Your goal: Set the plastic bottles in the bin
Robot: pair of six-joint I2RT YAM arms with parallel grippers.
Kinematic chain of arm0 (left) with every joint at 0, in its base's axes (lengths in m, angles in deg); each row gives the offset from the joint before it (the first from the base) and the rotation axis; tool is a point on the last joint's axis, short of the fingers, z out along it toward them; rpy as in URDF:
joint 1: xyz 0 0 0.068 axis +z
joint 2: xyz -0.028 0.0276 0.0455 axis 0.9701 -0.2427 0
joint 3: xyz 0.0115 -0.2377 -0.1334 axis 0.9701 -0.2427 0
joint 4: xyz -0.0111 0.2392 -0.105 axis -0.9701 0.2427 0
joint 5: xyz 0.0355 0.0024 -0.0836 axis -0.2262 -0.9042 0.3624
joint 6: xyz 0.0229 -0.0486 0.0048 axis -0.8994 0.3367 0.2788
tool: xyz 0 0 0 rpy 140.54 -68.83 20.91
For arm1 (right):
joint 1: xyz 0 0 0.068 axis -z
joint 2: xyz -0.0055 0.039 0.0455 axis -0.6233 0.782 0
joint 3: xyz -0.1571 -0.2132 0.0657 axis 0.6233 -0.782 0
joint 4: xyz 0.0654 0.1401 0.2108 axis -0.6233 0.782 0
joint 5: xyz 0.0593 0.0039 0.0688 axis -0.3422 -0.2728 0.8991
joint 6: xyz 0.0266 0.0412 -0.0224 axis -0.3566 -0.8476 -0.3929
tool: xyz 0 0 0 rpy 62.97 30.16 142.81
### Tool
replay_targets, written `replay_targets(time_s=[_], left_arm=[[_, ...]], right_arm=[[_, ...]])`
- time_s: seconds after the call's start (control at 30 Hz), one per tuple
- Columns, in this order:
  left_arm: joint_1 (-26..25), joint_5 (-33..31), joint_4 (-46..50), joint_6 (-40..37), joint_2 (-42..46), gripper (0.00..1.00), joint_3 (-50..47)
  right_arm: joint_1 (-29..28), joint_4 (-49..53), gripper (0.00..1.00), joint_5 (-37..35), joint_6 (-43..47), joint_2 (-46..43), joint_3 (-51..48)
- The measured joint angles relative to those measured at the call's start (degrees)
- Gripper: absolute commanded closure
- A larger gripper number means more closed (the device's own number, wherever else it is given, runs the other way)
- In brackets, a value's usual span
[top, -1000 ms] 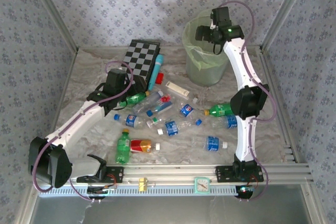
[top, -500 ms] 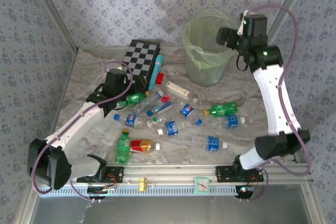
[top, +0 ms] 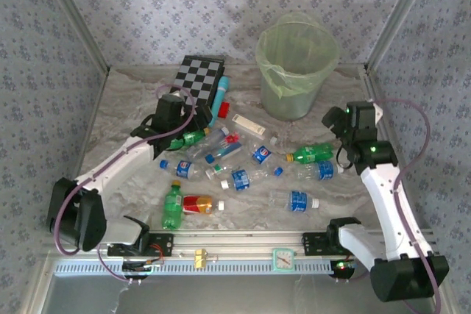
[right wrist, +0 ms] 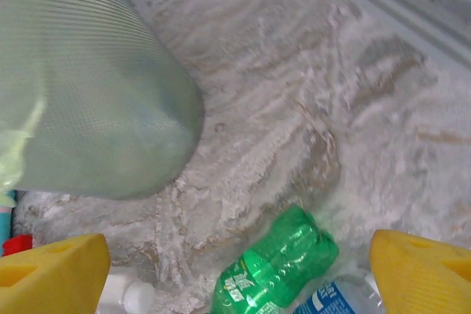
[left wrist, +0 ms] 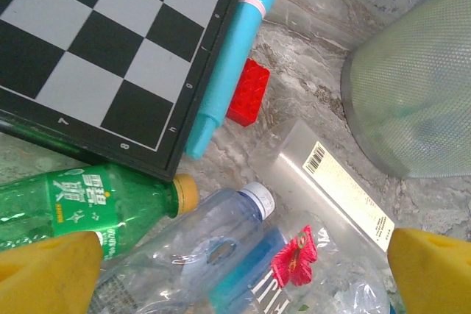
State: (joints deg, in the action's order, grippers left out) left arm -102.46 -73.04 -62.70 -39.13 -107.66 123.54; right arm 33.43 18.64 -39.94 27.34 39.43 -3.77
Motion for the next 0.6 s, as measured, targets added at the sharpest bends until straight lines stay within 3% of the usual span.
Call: replay_targets(time_s=[0.3,0.6], left_arm=[[-0.6,0.6,-0.1,0.0,-0.8,0.01,0.7],[-0.6,0.1,-0.1,0.1,-0.8,0.01,0.7]], right_arm=[[0.0,-2.6,0.09,2.7,-16.1,1.0,-12.4],[-0.7,-5.1,0.11,3.9,-26.3,2.1,-18.3]])
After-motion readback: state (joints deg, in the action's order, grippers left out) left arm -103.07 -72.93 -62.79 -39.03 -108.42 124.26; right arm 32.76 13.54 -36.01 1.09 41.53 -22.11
